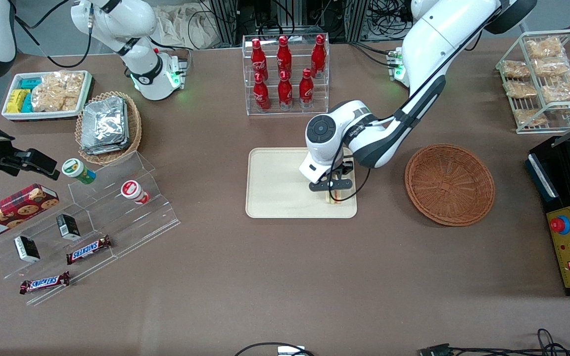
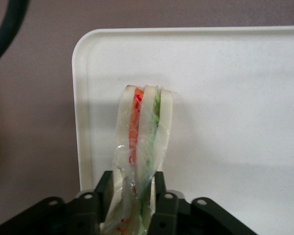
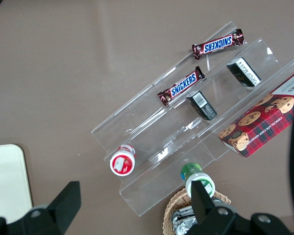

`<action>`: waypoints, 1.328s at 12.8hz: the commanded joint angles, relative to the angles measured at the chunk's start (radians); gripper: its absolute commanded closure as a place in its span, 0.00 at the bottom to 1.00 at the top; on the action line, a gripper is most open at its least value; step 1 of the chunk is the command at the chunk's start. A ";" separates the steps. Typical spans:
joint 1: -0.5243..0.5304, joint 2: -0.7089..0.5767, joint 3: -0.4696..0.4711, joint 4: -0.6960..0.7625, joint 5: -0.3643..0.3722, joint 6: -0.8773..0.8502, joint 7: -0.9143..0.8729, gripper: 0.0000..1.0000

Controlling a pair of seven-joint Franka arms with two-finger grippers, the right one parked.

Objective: Place sandwich from basket to tray
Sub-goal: 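Lower the sandwich onto the tray and open the left gripper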

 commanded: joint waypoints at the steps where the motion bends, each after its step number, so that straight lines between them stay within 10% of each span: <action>1: 0.002 -0.007 -0.005 0.000 0.023 -0.002 -0.036 0.00; 12: 0.005 -0.040 -0.008 0.023 0.008 -0.052 -0.027 0.00; 17: 0.071 -0.284 0.007 0.227 -0.246 -0.472 0.219 0.00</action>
